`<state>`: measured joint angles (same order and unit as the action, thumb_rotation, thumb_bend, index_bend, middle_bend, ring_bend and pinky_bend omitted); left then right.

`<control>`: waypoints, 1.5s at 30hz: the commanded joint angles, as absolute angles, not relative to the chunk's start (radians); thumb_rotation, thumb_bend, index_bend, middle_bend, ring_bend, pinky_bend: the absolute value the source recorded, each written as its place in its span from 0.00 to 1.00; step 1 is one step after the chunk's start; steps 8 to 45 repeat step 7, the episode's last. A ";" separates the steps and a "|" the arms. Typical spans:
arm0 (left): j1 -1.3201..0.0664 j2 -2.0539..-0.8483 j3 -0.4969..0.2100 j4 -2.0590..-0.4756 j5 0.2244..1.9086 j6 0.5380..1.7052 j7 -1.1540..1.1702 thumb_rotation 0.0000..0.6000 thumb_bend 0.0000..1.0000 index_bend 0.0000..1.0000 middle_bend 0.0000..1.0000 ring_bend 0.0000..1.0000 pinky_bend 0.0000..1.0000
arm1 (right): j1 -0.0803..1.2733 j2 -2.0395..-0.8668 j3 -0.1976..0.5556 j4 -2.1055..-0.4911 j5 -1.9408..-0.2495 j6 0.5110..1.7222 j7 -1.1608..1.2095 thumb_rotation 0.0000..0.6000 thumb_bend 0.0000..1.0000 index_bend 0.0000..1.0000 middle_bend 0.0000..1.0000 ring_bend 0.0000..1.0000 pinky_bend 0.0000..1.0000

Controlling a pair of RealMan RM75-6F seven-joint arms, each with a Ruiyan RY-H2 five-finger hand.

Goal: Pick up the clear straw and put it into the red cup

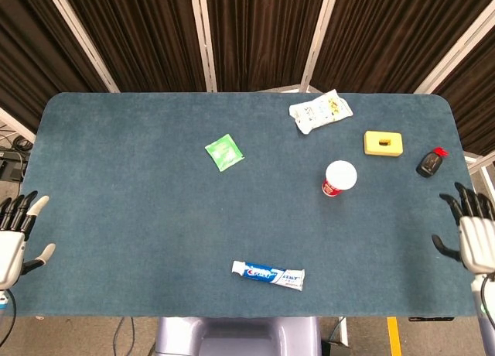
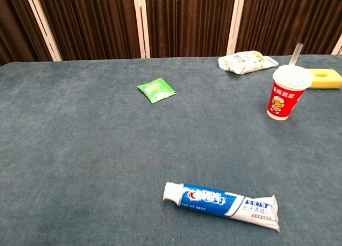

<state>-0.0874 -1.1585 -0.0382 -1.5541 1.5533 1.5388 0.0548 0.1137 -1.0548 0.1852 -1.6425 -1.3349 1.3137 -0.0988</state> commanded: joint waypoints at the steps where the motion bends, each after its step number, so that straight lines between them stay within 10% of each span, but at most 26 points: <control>1: -0.087 -1.159 -0.038 -1.553 1.555 1.540 0.057 1.00 0.28 0.10 0.00 0.00 0.00 | 0.107 -1.066 0.173 -1.640 -1.345 1.329 -0.107 1.00 0.27 0.15 0.00 0.00 0.00; 45: -0.086 -1.160 -0.040 -1.550 1.549 1.541 0.051 1.00 0.28 0.10 0.00 0.00 0.00 | 0.112 -1.089 0.167 -1.626 -1.380 1.364 -0.092 1.00 0.27 0.15 0.00 0.00 0.00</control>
